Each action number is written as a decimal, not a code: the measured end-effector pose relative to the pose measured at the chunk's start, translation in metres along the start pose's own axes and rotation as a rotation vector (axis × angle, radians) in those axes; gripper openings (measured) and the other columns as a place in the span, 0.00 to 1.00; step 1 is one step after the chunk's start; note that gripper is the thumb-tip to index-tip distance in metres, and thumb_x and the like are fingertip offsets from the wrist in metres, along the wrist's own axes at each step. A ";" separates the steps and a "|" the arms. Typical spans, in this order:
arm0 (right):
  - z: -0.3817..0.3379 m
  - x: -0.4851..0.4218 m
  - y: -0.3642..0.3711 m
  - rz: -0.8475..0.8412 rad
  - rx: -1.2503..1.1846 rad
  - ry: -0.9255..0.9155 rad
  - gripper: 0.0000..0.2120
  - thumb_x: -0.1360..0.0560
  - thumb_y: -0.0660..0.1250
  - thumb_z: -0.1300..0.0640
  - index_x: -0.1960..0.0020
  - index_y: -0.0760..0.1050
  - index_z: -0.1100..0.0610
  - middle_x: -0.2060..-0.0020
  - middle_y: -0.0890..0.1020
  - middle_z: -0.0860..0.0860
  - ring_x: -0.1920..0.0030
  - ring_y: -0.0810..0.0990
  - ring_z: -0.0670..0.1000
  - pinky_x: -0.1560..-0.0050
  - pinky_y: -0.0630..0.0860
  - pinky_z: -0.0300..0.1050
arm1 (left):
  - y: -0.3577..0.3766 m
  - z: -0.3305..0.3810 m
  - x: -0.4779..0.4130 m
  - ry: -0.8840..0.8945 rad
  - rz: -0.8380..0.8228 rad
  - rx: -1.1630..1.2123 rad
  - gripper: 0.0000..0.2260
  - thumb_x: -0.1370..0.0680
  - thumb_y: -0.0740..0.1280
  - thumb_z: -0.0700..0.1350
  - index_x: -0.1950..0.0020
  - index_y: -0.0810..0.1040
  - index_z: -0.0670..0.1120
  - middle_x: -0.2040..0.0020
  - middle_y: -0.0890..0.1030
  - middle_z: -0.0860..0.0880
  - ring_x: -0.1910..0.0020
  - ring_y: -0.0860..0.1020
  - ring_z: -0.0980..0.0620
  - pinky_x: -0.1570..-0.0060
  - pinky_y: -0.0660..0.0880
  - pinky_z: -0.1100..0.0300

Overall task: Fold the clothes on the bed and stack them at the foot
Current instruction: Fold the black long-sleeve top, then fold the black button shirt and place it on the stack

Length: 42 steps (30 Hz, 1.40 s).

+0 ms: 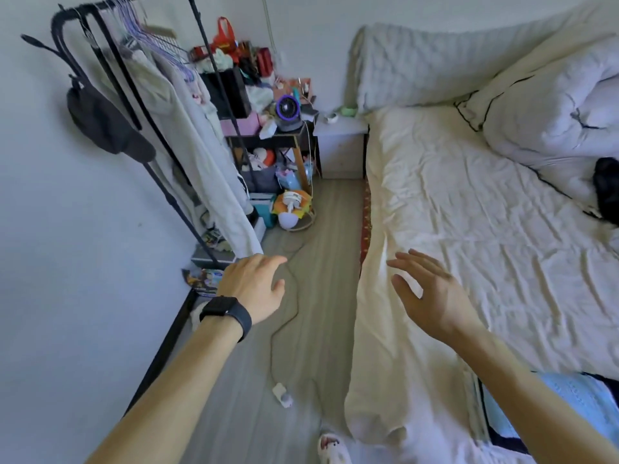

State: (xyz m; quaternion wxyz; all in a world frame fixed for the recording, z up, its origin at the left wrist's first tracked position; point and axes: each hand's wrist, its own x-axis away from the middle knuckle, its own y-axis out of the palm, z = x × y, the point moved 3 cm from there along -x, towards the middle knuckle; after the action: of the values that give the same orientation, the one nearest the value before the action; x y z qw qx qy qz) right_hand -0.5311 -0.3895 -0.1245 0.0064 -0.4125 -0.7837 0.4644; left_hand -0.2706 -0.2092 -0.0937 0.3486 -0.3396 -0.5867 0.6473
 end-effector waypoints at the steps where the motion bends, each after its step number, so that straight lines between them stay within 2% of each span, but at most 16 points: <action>1: 0.000 -0.009 0.004 0.010 0.001 0.019 0.12 0.21 0.71 0.59 0.39 0.83 0.54 0.37 0.83 0.52 0.29 0.76 0.54 0.33 0.70 0.46 | 0.000 -0.001 -0.015 0.029 -0.017 0.005 0.20 0.21 0.63 0.54 0.28 0.71 0.57 0.34 0.78 0.51 0.38 0.77 0.46 0.45 0.75 0.50; 3: 0.004 -0.029 0.012 0.040 0.015 0.054 0.12 0.21 0.71 0.59 0.39 0.83 0.54 0.37 0.83 0.51 0.29 0.75 0.54 0.33 0.70 0.47 | 0.000 -0.003 -0.052 0.080 -0.036 0.005 0.20 0.20 0.62 0.55 0.27 0.70 0.57 0.33 0.77 0.51 0.37 0.76 0.46 0.43 0.75 0.50; 11: 0.031 -0.168 0.031 0.202 0.117 0.080 0.12 0.23 0.72 0.61 0.39 0.83 0.56 0.39 0.84 0.52 0.32 0.77 0.55 0.34 0.71 0.46 | -0.007 -0.007 -0.245 0.264 0.019 0.034 0.19 0.20 0.62 0.55 0.28 0.71 0.57 0.34 0.78 0.52 0.37 0.75 0.47 0.47 0.74 0.53; 16: 0.052 -0.261 0.026 0.298 0.155 0.119 0.12 0.22 0.71 0.62 0.39 0.83 0.57 0.39 0.84 0.54 0.32 0.77 0.57 0.35 0.76 0.55 | -0.031 0.002 -0.364 0.368 0.017 0.036 0.20 0.19 0.60 0.56 0.27 0.70 0.57 0.32 0.76 0.51 0.34 0.74 0.46 0.41 0.74 0.50; 21: 0.073 -0.326 0.012 0.340 0.205 0.212 0.13 0.21 0.70 0.61 0.37 0.82 0.57 0.38 0.83 0.54 0.30 0.76 0.57 0.34 0.76 0.56 | -0.052 0.030 -0.467 0.486 0.039 0.043 0.20 0.18 0.60 0.55 0.25 0.69 0.56 0.30 0.75 0.51 0.32 0.73 0.46 0.38 0.73 0.49; 25: 0.103 -0.372 0.003 0.389 0.258 0.298 0.13 0.20 0.70 0.59 0.37 0.82 0.56 0.37 0.82 0.53 0.29 0.76 0.56 0.34 0.76 0.57 | -0.053 0.066 -0.550 0.584 0.022 0.090 0.21 0.18 0.60 0.55 0.24 0.67 0.57 0.28 0.73 0.52 0.32 0.72 0.47 0.37 0.72 0.50; 28: 0.133 -0.410 -0.004 0.455 0.325 0.332 0.13 0.21 0.70 0.59 0.37 0.82 0.56 0.37 0.83 0.53 0.30 0.77 0.57 0.33 0.76 0.58 | -0.050 0.099 -0.616 0.679 0.028 0.109 0.21 0.19 0.61 0.55 0.25 0.68 0.58 0.30 0.73 0.52 0.34 0.74 0.47 0.40 0.73 0.51; 31: 0.168 -0.450 -0.005 0.515 0.391 0.400 0.13 0.20 0.70 0.58 0.37 0.82 0.54 0.37 0.82 0.52 0.30 0.76 0.56 0.34 0.76 0.57 | -0.043 0.139 -0.690 0.775 0.017 0.133 0.20 0.19 0.61 0.54 0.26 0.69 0.58 0.31 0.74 0.51 0.34 0.73 0.46 0.38 0.72 0.50; 38: 0.242 -0.519 -0.014 0.597 0.485 0.662 0.13 0.20 0.69 0.56 0.36 0.82 0.52 0.36 0.82 0.51 0.29 0.75 0.56 0.34 0.76 0.62 | -0.021 0.248 -0.823 1.067 -0.064 0.150 0.20 0.19 0.60 0.53 0.26 0.69 0.57 0.31 0.74 0.53 0.34 0.72 0.48 0.38 0.70 0.52; 42: 0.271 -0.528 -0.017 0.633 0.527 0.831 0.13 0.19 0.68 0.55 0.35 0.82 0.51 0.35 0.82 0.51 0.28 0.74 0.55 0.32 0.74 0.59 | -0.002 0.314 -0.862 1.223 -0.123 0.135 0.20 0.19 0.61 0.53 0.27 0.69 0.58 0.31 0.74 0.54 0.33 0.71 0.48 0.38 0.70 0.53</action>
State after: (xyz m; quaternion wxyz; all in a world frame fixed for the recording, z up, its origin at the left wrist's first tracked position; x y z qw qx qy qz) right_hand -0.3003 -0.9335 -0.0695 0.2766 -0.7585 -0.4121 0.4224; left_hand -0.0834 -1.1063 -0.0403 0.6791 -0.5920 -0.2569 0.3498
